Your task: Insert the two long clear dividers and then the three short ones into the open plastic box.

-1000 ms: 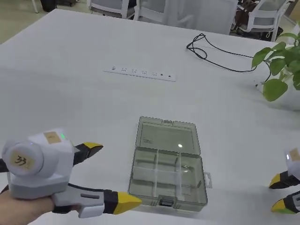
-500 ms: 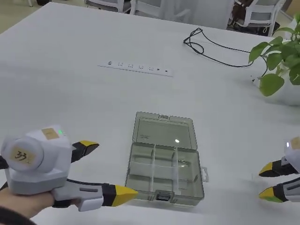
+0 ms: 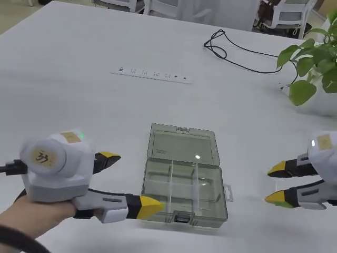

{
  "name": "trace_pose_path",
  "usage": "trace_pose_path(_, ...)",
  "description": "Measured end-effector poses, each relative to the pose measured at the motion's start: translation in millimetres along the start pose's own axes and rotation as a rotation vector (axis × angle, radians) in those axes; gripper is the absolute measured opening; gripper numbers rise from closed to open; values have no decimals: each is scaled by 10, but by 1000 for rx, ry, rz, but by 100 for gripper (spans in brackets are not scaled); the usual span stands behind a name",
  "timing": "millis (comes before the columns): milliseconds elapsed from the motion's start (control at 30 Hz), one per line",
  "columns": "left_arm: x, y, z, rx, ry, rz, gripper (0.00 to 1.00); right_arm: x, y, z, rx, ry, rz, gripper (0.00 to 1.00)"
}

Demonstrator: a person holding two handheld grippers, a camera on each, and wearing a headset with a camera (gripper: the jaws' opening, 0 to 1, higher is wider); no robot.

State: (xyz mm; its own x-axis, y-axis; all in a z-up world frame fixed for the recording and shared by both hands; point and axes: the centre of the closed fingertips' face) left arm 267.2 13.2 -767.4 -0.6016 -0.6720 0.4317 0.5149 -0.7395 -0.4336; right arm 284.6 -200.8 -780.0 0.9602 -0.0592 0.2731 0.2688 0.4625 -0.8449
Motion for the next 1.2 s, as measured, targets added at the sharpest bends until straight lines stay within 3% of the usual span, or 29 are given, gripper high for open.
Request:
trace_pose_path(67, 62, 28, 58, 11, 8, -13, 89, 10, 1, 114, 31, 3, -7, 32)
trace_pose_path(267, 285, 148, 197, 25, -64, -84, 81, -9, 14, 490, 85, -28, -31, 32)
trace_pose_path(367, 409, 202, 229, 22, -99, -130, 70, -33, 34, 684, 122, -39, -30, 32)
trace_pose_path(467, 516, 247, 253, 16, -172, -158, 65, 10, 66, 765, 145, -62, -43, 32)
trace_pose_path(533, 528, 281, 240, -6, -195, -158, 60, 15, 81, 868, 159, -74, -53, 32)
trace_pose_path(600, 581, 308, 272, 2, -213, -183, 56, 7, 101, 964, 172, -89, -57, 32)
trace_pose_path(967, 595, 382, 200, -47, -324, -162, 37, -115, 163, 1368, 195, -212, -79, 32)
trace_pose_path(1200, 583, 376, 205, -34, -429, -171, 20, -212, 265, 1431, 131, -354, -91, 32)
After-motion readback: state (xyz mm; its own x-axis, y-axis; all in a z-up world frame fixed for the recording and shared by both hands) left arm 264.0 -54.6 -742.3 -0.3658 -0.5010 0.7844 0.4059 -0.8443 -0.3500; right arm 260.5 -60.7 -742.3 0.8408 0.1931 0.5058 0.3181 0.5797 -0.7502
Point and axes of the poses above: the centre of the closed fingertips' face, and the gripper's own axes: y roughly forward along the fingers, x roughly to its right, z roughly out of its top, and after that the axes turned 12 degrees about -y, right-handed
